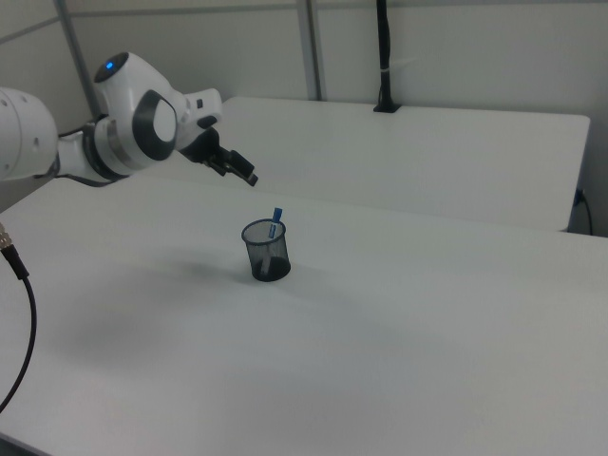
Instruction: Insert the marker
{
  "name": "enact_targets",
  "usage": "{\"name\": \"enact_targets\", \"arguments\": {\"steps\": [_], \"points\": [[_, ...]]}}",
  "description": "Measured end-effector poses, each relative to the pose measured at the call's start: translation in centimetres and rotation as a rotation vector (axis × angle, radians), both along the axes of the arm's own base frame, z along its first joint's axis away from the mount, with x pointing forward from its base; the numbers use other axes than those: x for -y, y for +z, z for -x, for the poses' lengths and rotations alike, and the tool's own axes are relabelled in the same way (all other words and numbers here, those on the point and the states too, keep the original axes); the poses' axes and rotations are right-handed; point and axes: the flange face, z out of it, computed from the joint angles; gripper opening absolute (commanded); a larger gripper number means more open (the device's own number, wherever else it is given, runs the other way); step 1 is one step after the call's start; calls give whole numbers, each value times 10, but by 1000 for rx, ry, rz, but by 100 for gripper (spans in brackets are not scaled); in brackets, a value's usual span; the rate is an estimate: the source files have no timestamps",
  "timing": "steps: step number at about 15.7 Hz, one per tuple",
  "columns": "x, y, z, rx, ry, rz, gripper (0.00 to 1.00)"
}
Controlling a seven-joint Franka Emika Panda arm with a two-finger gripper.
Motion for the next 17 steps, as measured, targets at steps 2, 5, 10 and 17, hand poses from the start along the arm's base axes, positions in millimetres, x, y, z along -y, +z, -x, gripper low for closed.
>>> {"name": "enact_targets", "arguments": {"steps": [2,5,10,17], "points": [[-7,9,8,-47,-9,16,100],[-10,28,26,-142,-48,54,100],[-3,65,60,-286,-61,66,100],[32,100,97,-484,113,32,100]]}}
